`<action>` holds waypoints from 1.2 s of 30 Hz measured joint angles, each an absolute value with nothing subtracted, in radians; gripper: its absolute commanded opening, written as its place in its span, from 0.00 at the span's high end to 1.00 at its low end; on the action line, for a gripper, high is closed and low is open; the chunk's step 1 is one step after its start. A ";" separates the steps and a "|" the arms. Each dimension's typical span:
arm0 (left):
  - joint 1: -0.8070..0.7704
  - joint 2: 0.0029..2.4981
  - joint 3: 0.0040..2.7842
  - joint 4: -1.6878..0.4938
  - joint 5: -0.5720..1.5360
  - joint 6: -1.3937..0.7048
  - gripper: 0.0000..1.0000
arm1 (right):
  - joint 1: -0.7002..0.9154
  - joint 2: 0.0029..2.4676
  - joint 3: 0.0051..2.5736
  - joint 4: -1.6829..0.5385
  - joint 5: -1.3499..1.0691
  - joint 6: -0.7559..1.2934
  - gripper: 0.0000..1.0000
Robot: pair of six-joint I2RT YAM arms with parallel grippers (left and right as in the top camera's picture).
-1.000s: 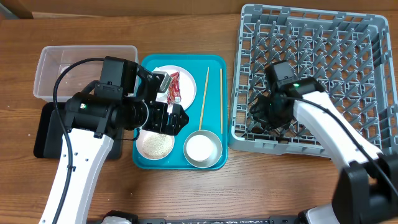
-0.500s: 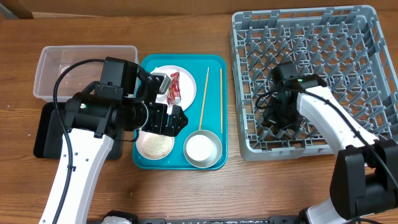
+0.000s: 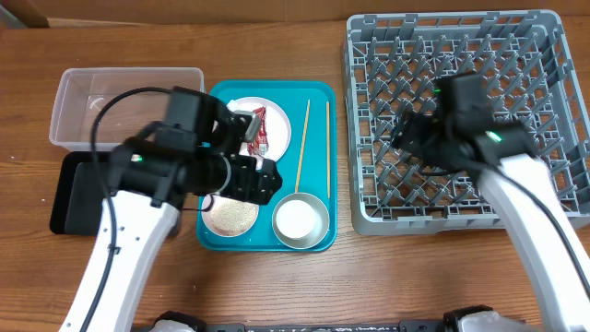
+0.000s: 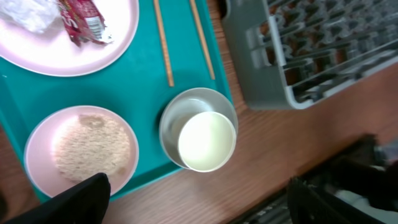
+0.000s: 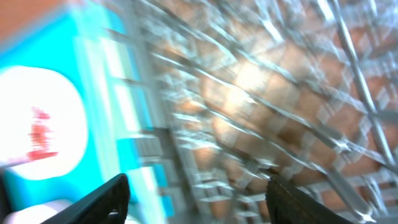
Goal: Sort waste into correct bins and load items into the dishwasher
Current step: 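Move the left gripper over the white cup and the right gripper over the rack, then grasp the white cup from the white bowl with the left gripper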
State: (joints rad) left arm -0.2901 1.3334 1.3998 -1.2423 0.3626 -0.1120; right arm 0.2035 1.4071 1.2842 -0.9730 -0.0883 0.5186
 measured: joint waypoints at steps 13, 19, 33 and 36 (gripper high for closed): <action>-0.472 1.599 1.281 -1.101 0.144 -0.231 0.65 | 0.204 1.010 1.304 -1.046 -0.248 0.458 0.23; -0.483 1.766 1.277 -1.091 0.154 -0.236 0.81 | 0.205 1.008 1.304 -1.078 -0.259 0.448 0.22; -0.469 1.758 1.273 -1.121 0.187 -0.235 0.42 | 0.205 1.021 1.304 -1.085 -0.260 0.445 0.20; -0.477 1.675 1.279 -1.132 0.204 -0.229 0.27 | 0.205 1.021 1.304 -1.085 -0.259 0.443 0.18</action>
State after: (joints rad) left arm -0.4774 1.6749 1.2793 -1.1324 0.2039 -0.2295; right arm 0.2047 1.0210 1.3037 -1.0855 -0.2592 0.4435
